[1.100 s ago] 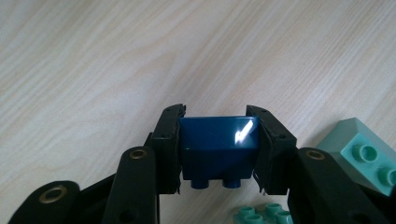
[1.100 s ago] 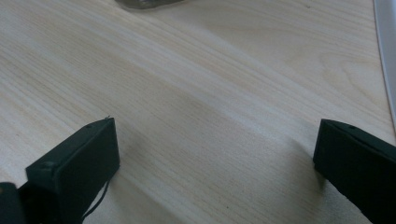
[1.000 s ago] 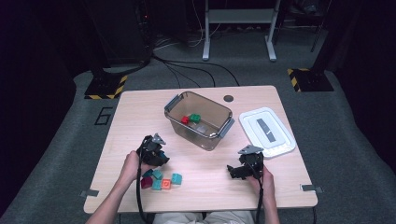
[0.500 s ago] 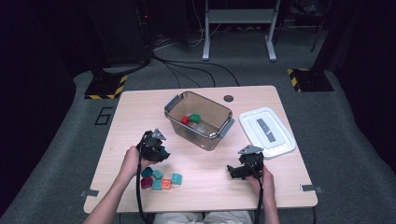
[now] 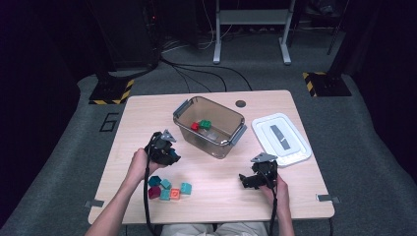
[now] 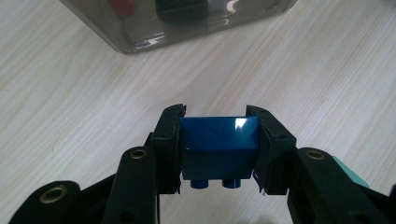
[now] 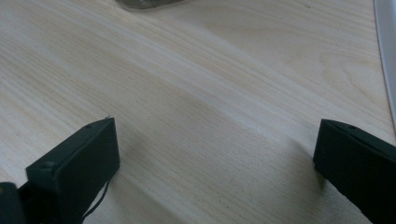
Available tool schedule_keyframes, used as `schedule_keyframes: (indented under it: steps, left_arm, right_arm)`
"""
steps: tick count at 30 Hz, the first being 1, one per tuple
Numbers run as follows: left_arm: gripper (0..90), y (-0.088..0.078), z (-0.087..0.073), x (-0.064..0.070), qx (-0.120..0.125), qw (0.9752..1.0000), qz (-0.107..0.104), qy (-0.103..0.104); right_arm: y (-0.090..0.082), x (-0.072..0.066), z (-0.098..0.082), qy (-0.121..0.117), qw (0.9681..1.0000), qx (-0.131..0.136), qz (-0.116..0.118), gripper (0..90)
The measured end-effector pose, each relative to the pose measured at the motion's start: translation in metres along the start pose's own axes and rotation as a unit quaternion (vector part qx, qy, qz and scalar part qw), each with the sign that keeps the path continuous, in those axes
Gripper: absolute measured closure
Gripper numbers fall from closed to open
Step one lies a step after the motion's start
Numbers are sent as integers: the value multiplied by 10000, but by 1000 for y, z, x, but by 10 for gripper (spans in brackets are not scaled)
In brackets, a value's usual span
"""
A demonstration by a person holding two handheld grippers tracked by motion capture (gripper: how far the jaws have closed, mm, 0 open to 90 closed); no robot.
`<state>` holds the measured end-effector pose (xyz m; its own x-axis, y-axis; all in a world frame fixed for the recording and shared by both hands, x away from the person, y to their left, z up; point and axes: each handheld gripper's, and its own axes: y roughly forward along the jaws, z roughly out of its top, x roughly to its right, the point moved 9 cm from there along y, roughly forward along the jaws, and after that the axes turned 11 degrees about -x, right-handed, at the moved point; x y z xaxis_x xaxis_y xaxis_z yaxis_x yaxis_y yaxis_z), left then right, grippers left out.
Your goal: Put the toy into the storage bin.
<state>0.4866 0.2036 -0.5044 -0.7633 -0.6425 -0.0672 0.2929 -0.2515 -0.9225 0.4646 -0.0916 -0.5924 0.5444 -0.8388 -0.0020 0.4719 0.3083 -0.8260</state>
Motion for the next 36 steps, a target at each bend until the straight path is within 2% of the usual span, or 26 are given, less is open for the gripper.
schedule_keyframes:
  steps: [2,3,4,5,8,12,14,18,22,24,25,28,36]
  left_arm:
    - [586,-2,2,0,3,10000,6,11]
    - [586,-3,3,0,1,10000,-22,23]
    - [586,-3,4,-1,9,10000,-19,34]
    - [586,-4,5,-1,28,10000,-18,9]
    - [586,-6,7,-2,21,10000,-37,23]
    - [586,-11,12,-5,77,10000,-16,22]
    - [586,-14,15,-6,70,10000,-1,49]
    - [586,-22,21,-9,114,9999,19,77]
    - [586,-29,27,-14,111,9999,46,77]
    - [586,-34,31,-17,144,9998,88,100]
    - [586,-36,34,-17,183,9998,66,74]
    - [586,-41,40,-18,227,9997,78,96]
    - [586,-46,55,-15,156,9994,75,295]
  right_arm:
    - [0,0,0,-4,10000,-2,-9,0]
    - [0,1,0,-80,10000,-7,-10,0]
    - [0,0,0,-20,10000,0,-4,0]
    - [0,1,0,-79,10000,-7,-9,0]
    - [0,0,0,-28,10000,1,-3,0]
    - [0,1,0,-81,10000,-4,-9,0]
    - [0,0,0,-6,10000,-1,0,0]
    - [0,1,0,-85,10000,-5,-20,0]
    - [0,0,0,0,10000,-2,-10,0]
    - [0,1,-1,-77,10000,-9,-20,0]
    - [0,0,0,-3,10000,3,-4,0]
    - [0,0,0,-5,10000,-1,-2,0]
    - [0,0,0,-7,10000,-2,0,0]
